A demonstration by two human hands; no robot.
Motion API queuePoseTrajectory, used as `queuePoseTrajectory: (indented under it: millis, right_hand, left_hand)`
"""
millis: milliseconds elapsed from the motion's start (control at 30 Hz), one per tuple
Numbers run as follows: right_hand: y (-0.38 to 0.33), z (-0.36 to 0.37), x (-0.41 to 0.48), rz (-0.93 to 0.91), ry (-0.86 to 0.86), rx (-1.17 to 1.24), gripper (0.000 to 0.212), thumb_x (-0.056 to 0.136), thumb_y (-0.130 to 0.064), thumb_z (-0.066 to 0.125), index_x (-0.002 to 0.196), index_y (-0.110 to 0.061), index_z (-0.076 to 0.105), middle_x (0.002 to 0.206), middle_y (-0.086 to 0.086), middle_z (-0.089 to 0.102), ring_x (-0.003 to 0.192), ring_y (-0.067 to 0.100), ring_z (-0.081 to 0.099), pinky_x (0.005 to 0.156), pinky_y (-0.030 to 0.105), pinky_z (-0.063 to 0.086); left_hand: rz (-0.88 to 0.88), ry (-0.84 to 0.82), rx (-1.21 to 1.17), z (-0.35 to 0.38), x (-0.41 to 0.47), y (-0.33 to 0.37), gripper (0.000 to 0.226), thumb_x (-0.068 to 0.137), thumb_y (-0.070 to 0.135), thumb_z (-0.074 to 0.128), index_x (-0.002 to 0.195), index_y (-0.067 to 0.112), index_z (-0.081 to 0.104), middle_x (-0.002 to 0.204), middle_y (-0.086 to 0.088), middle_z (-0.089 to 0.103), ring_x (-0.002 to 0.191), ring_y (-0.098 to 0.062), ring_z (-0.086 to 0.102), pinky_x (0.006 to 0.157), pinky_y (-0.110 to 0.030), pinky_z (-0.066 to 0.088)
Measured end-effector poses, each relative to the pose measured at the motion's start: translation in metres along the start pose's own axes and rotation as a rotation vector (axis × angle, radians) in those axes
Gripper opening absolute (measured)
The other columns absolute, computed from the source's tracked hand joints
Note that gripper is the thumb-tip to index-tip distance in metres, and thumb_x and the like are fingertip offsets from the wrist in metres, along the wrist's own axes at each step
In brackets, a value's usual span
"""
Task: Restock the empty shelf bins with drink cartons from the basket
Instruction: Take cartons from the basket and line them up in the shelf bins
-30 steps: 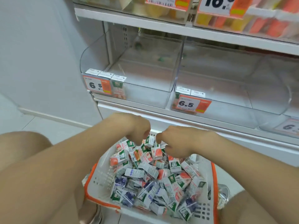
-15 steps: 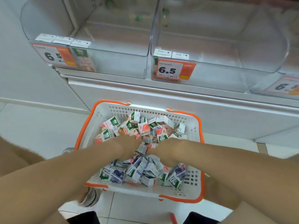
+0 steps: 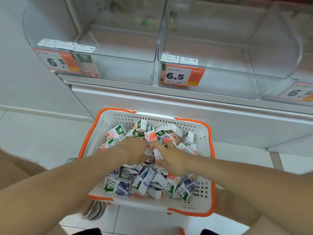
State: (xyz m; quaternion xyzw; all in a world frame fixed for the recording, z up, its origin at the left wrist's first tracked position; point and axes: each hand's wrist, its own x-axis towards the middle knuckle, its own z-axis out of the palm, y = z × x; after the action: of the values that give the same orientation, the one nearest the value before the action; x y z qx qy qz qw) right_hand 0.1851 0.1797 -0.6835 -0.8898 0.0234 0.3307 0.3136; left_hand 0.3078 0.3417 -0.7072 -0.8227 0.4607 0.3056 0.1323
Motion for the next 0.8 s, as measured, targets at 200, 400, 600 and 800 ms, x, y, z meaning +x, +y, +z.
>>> queuePoseTrajectory:
  millis: [200,400,600,800]
  right_hand:
    - [-0.019,-0.059,-0.022,0.004,0.158,0.501,0.062,0.098,-0.022,0.073,0.146,-0.029,0.034,0.110,0.005,0.057,0.082,0.018,0.061,0.068,0.031,0.054]
    - [-0.044,-0.084,-0.051,0.035,0.395,1.091,0.017,0.083,-0.027,0.058,0.086,-0.016,0.046,0.083,0.010,0.047,0.064,0.022,0.050,0.060,0.035,0.041]
    - [-0.060,-0.106,-0.070,-0.048,0.452,1.510,0.023,0.094,-0.022,0.039,0.096,-0.004,0.053,0.072,0.016,0.060,0.055,0.026,0.065,0.057,0.031,0.053]
    - [-0.081,-0.120,-0.059,-0.118,0.716,1.318,0.025,0.087,-0.024,0.047,0.105,-0.010,0.057,0.098,0.023,0.063,0.082,0.039,0.077,0.076,0.050,0.057]
  left_hand:
    - [-0.021,0.144,-0.374,-0.046,-0.028,-0.016,0.052,0.097,0.050,0.065,0.132,0.013,0.057,0.104,-0.001,0.062,0.091,-0.018,0.057,0.083,-0.037,0.051]
    - [-0.142,0.381,-0.899,-0.105,-0.066,-0.017,0.044,0.086,0.045,0.083,0.112,0.018,0.061,0.099,-0.006,0.069,0.089,-0.026,0.070,0.071,-0.035,0.051]
    - [-0.116,0.471,-1.335,-0.138,-0.084,-0.018,0.042,0.089,0.054,0.076,0.107,0.017,0.068,0.100,-0.007,0.079,0.087,-0.021,0.070,0.083,-0.036,0.053]
    - [-0.077,0.467,-1.475,-0.163,-0.102,-0.026,0.049,0.095,0.045,0.071,0.116,0.001,0.067,0.097,-0.017,0.079,0.084,-0.027,0.076,0.080,-0.040,0.064]
